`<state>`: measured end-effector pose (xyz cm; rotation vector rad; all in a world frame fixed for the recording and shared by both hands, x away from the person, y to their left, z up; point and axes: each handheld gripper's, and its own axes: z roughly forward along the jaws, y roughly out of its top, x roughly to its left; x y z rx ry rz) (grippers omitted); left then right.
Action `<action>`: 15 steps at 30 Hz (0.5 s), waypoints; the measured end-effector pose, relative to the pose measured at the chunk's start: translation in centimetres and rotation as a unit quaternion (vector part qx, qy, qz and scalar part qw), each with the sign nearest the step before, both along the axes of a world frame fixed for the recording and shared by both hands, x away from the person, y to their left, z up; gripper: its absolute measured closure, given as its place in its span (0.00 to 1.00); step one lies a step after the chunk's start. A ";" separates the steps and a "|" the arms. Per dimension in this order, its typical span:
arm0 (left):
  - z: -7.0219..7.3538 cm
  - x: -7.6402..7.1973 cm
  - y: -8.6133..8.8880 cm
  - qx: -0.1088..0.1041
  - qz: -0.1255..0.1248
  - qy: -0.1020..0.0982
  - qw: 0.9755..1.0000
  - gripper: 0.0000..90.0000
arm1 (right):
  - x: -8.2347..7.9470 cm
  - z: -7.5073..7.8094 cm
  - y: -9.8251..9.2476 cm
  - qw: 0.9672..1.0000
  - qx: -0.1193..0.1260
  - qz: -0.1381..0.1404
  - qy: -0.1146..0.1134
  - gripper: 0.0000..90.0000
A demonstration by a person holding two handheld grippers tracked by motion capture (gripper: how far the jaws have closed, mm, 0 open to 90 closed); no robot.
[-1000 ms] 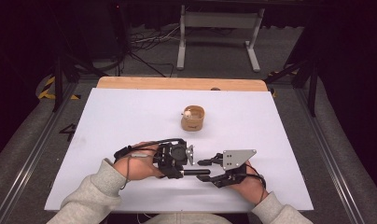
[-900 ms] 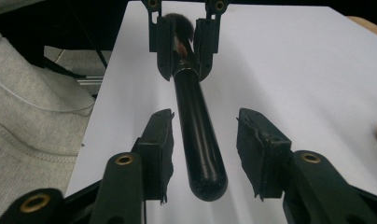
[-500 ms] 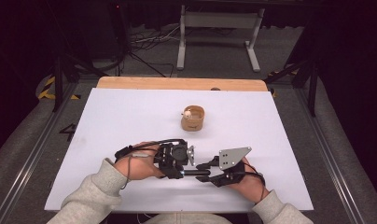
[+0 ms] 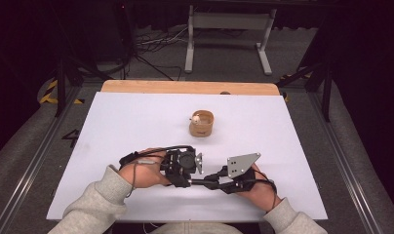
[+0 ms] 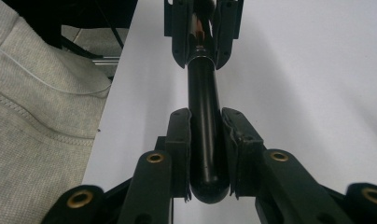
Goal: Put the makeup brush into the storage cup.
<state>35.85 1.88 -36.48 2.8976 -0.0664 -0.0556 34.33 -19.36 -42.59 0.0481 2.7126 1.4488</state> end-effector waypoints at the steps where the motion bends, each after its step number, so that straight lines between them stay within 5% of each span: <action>1: 0.0 0.0 0.0 0.001 -0.002 0.000 1.000 0.79 | 0.0 0.0 0.0 1.000 0.000 0.000 0.001 0.83; 8: 0.3 0.3 0.3 -0.015 0.006 -0.003 1.000 0.73 | 0.0 0.2 -0.3 1.000 0.006 -0.007 0.005 0.83; 10: 0.3 0.4 0.5 -0.025 0.018 -0.010 0.999 0.58 | 0.0 0.3 -0.3 1.000 0.008 -0.008 0.002 0.83; 15: 0.8 0.5 1.7 -0.077 0.040 -0.011 0.996 0.44 | -0.1 0.6 -0.8 1.000 0.019 -0.015 -0.001 0.83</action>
